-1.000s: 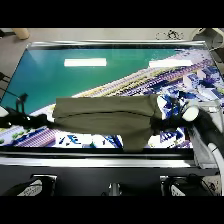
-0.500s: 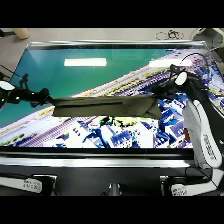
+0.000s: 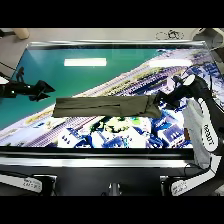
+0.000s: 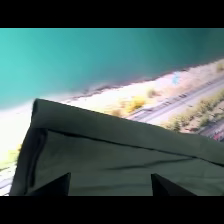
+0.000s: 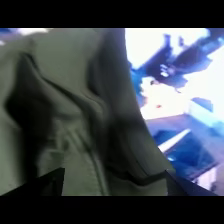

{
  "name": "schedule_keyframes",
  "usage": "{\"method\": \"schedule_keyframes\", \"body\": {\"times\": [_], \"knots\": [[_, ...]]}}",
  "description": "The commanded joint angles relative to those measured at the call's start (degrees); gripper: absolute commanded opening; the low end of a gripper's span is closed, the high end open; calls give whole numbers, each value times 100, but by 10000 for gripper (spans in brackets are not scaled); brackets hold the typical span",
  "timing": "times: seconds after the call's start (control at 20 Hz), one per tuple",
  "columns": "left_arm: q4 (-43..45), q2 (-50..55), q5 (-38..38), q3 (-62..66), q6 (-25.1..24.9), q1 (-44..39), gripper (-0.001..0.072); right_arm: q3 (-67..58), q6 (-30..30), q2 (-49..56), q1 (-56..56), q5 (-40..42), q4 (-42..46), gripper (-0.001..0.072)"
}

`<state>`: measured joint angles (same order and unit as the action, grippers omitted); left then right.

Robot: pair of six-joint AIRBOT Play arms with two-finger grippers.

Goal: Fold the shirts.

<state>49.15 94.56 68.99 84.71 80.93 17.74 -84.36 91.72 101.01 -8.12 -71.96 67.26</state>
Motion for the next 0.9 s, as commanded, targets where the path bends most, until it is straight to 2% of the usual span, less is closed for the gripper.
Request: {"method": "schedule_keyframes", "body": {"times": [0.0,0.15,0.3,0.35,0.4,0.45,0.5,0.55,0.6,0.65,0.75,0.85], "knots": [[-52,-546,328,55,-155,-37,592,122,-352,365,-160,-317,-693,714],[-55,-1071,367,55,-149,-186,592,122,-439,695,129,26,-1558,714],[-55,-1451,367,55,-149,-420,592,120,-459,767,568,605,-1945,706],[-55,-1497,365,52,-149,-529,591,120,-461,765,675,765,-2107,668],[-55,-1499,361,50,-151,-667,590,98,-463,765,748,791,-2323,439],[-55,-1473,284,13,-151,-835,588,57,-459,748,763,726,-2516,153],[-55,-1436,157,-57,-155,-1014,581,26,-468,680,758,612,-2726,28],[-55,-1379,-20,-173,-190,-1231,408,-35,-586,544,750,463,-2767,27],[-55,-1309,-232,-326,-221,-1467,155,-111,-695,374,752,304,-2741,26],[-57,-1209,-549,-531,-214,-1762,29,-170,-706,162,752,138,-2728,26],[-149,-879,-1095,-868,-205,-2385,27,-175,-686,-409,763,-190,-2723,24],[-721,-374,-1432,-1008,-192,-2983,27,-175,-551,-955,763,-643,-2697,24]]}}
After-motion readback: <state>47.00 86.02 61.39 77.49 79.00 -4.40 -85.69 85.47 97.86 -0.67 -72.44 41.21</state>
